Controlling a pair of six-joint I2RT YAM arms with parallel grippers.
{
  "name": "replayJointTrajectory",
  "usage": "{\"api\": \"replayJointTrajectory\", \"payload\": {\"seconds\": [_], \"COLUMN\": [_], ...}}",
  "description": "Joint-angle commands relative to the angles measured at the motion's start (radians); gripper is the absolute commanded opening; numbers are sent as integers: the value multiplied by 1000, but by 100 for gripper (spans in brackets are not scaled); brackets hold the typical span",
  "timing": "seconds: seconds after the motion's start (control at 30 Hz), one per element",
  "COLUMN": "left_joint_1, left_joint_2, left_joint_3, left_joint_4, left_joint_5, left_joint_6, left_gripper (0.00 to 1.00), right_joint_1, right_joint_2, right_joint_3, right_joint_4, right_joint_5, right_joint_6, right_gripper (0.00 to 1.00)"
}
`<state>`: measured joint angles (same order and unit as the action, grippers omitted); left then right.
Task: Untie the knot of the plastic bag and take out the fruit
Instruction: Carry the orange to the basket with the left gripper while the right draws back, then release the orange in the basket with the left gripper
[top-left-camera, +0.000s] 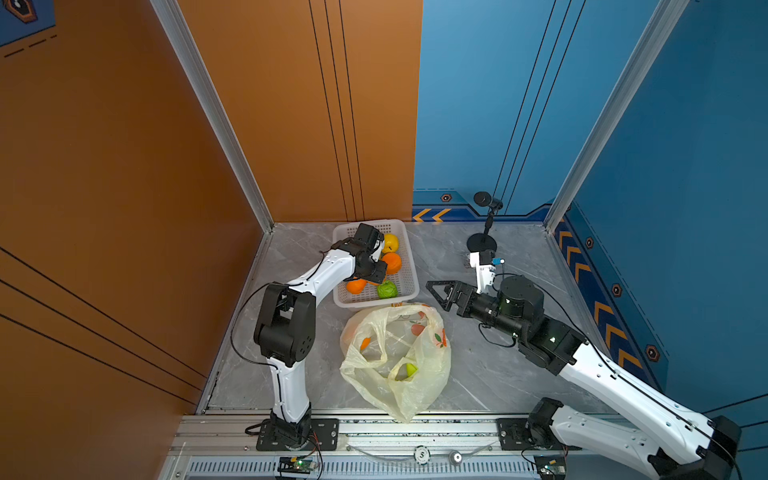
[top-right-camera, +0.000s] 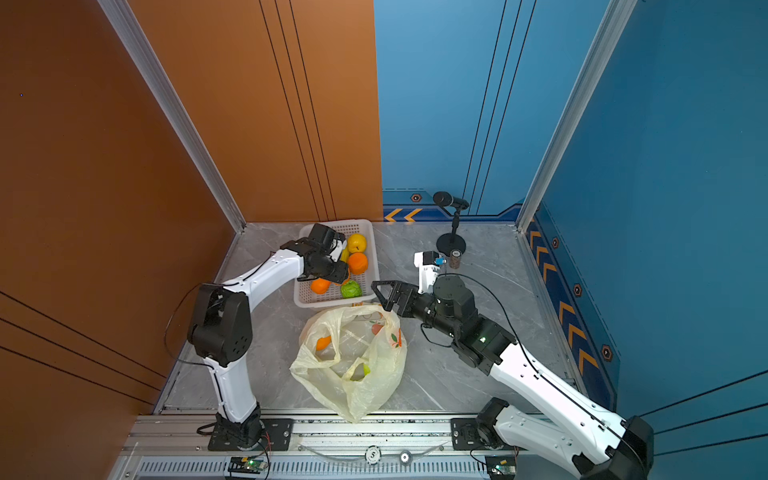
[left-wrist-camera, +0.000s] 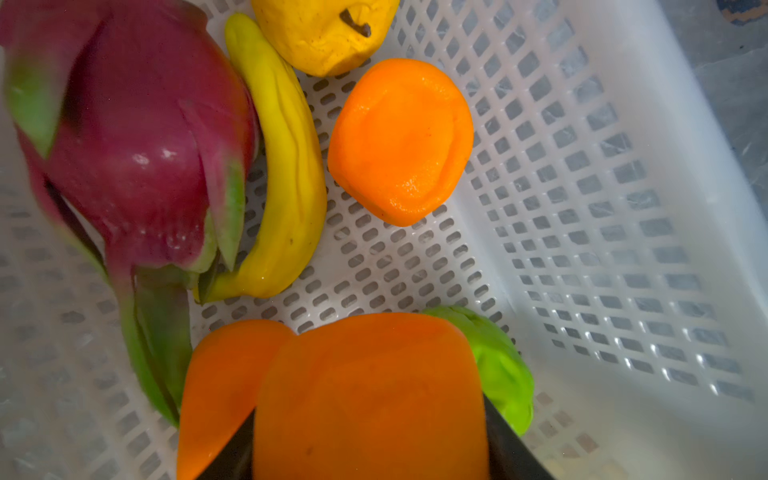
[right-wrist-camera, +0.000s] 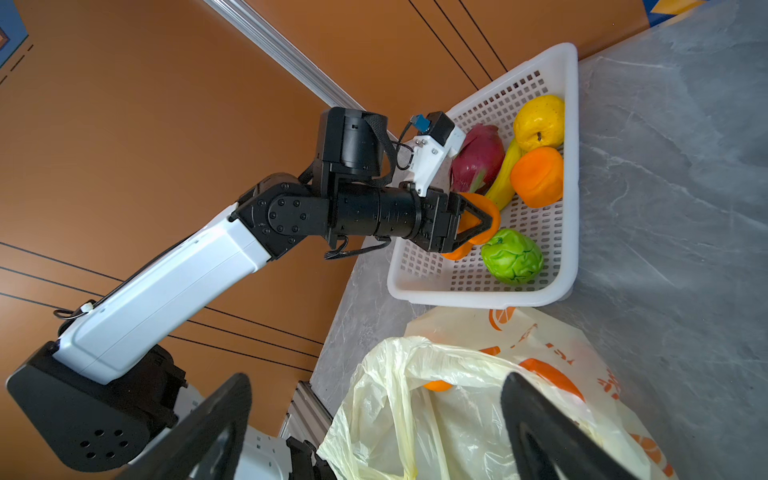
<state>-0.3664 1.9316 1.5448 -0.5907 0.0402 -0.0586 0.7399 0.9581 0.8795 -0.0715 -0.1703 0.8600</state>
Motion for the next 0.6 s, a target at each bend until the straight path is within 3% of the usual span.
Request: {"api": "replayJointTrajectory", "payload": {"seconds": [0.0, 0.1, 0.27, 0.57], "left_joint_1": [12, 12, 14, 12], "left_joint_2": [38, 54, 38, -37], "left_joint_3": [15, 12, 8, 5], "left_joint_4": [-31, -29, -30, -26], "left_joint_5": [1, 3, -2, -34], "left_joint_6": [-12, -11, -11, -19], "left_gripper": [48, 53, 74, 84], "right_joint_1": [-4, -6, -8, -7], "right_joint_2": [-22, -28, -34, -55], "right_joint_3": [-18, -18, -18, -25], "right_joint_4": [-26, -28, -31, -36], "right_joint_5": [32, 32, 31, 36], "right_joint_6": [-26, -26, -25, -16], "right_gripper": [95, 95, 95, 95]}}
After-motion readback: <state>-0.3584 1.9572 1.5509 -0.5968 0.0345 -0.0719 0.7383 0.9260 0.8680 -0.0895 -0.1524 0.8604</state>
